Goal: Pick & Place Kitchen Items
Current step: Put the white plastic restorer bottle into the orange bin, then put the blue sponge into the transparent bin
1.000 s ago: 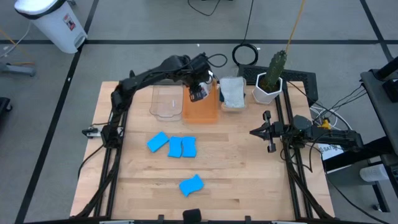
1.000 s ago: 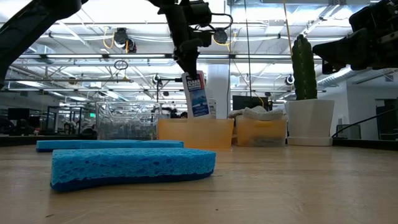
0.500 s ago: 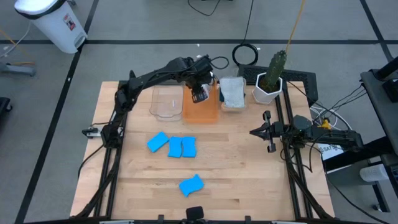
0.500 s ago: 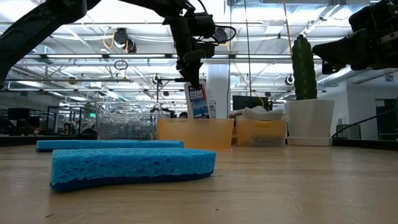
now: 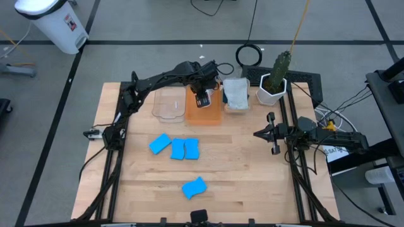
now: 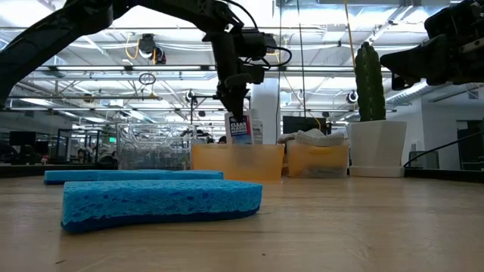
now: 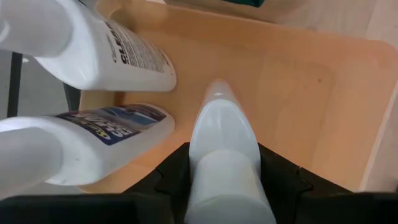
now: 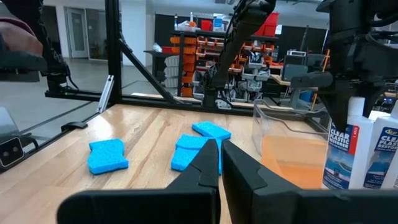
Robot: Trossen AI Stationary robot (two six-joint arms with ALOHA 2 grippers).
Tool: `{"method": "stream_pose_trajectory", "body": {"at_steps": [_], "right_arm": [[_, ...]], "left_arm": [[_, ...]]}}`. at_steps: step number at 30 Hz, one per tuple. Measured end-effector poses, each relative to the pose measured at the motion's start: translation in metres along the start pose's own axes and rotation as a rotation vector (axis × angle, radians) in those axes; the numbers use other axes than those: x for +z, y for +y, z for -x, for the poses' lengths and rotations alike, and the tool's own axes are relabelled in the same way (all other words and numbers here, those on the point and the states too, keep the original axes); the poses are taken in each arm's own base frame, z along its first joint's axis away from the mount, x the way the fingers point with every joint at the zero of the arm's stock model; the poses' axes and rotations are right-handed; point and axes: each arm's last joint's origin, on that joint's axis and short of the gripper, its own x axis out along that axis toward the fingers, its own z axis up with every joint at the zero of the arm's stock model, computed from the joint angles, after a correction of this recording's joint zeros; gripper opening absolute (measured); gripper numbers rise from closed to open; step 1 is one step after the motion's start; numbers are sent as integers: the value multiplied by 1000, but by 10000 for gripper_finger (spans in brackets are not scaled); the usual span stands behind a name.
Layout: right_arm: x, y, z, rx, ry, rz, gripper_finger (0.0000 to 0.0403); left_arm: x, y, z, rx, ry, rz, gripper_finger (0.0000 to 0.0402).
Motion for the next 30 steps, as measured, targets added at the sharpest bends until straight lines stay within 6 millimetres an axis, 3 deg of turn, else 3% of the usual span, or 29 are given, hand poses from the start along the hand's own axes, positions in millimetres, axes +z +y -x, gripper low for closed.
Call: {"method": "stream_pose_trajectory", "body": {"at_steps": [13,30], "right_arm": [[0,0,0,1,0,0,0],[0,0,0,0,0,0,0]], "left_arm": [[3,-6,0,3,-13,7,258],[3,-14,22,172,-6,-55,270]]}}
